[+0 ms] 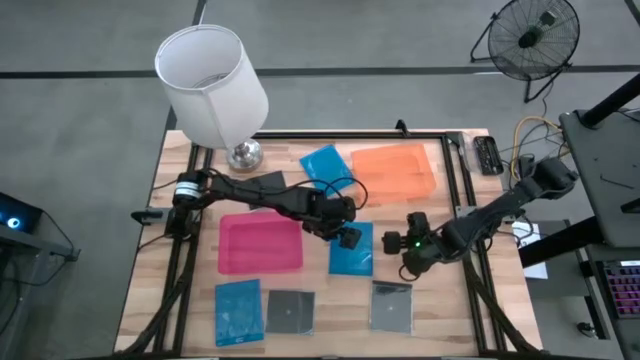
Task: Pick & place jewel cases by type
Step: Put the bottom right blue CD case into the orange bin
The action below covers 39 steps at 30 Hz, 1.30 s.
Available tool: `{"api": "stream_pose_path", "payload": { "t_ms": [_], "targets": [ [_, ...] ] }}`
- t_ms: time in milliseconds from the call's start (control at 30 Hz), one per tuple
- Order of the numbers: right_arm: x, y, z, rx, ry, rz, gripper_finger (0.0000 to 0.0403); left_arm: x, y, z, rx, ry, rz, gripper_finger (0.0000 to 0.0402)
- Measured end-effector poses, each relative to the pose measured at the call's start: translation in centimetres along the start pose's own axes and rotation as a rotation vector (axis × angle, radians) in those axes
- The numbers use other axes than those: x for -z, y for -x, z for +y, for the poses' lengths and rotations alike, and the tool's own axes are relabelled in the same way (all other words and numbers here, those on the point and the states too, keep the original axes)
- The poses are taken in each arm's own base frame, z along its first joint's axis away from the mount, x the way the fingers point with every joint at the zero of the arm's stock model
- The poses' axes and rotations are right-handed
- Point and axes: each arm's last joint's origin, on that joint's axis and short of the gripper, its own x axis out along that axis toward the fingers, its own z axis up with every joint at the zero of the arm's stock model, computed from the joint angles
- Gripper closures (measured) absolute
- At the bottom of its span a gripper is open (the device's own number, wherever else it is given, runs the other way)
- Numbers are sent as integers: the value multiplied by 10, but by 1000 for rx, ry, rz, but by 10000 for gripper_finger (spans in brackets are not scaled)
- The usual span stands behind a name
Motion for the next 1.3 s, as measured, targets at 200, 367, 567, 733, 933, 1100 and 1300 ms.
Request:
{"api": "stream_pose_path", "payload": {
  "t_ms": [200, 367, 567, 733, 933, 1100, 1300],
  "targets": [
    [16, -19, 9, -47, -8, 22, 44, 0, 0, 0, -3, 7, -9, 145],
    [24, -29, 7, -7, -2, 72, 66, 2, -5, 6, -10, 9, -4, 145],
    [30, -33, 3, 28, 14, 110, 143, 7, -15, 14, 6, 19, 12, 145],
    [29, -33, 3, 32, 11, 109, 227, 10, -21, 19, 15, 24, 20, 145],
    [29, -33, 3, 32, 14, 109, 336, 14, -25, 24, 1, 27, 41, 145],
    [29, -33, 3, 29, 32, 94, 390, 15, -25, 26, -9, 23, 48, 145],
    [28, -34, 0, 38, 19, 86, 394, 20, -29, 35, -30, 36, 62, 145]
  ]
}}
